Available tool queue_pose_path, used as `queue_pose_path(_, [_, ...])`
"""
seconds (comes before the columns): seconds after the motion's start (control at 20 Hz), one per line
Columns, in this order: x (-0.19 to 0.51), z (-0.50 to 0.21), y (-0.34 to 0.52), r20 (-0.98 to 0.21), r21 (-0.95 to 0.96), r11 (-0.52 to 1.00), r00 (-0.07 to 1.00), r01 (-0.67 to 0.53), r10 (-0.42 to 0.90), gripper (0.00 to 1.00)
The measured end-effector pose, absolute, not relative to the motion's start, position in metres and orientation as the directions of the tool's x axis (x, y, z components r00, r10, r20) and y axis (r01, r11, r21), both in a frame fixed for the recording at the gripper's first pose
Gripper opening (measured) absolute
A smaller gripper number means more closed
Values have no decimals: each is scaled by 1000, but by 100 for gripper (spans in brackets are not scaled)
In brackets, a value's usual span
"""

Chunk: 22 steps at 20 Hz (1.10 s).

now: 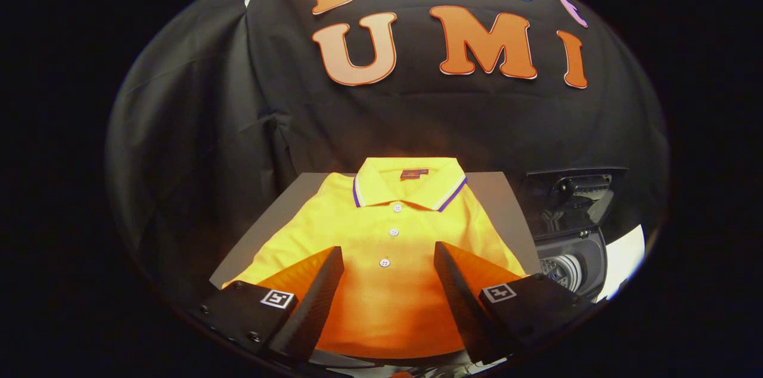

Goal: Put the clothes into the washing machine and then close the washing machine lid.

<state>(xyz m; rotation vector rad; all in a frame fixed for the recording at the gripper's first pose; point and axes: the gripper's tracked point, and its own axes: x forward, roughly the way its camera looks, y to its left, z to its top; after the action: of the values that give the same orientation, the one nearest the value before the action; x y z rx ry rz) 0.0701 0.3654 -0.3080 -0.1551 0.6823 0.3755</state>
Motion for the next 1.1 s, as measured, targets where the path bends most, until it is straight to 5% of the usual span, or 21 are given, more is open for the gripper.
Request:
queue_pose_path(0.5, [68,-332,367,-696,-117,895,678,-431,236,98])
queue_pose_path(0.8, [73,-330,351,-698,-73,901,667,-427,260,56])
queue_pose_path(0.85, [73,-329,351,-700,-48,907,662,-419,269,42])
queue_pose_path(1.1, [78,-322,344,-708,53,922,637,-383,305,16])
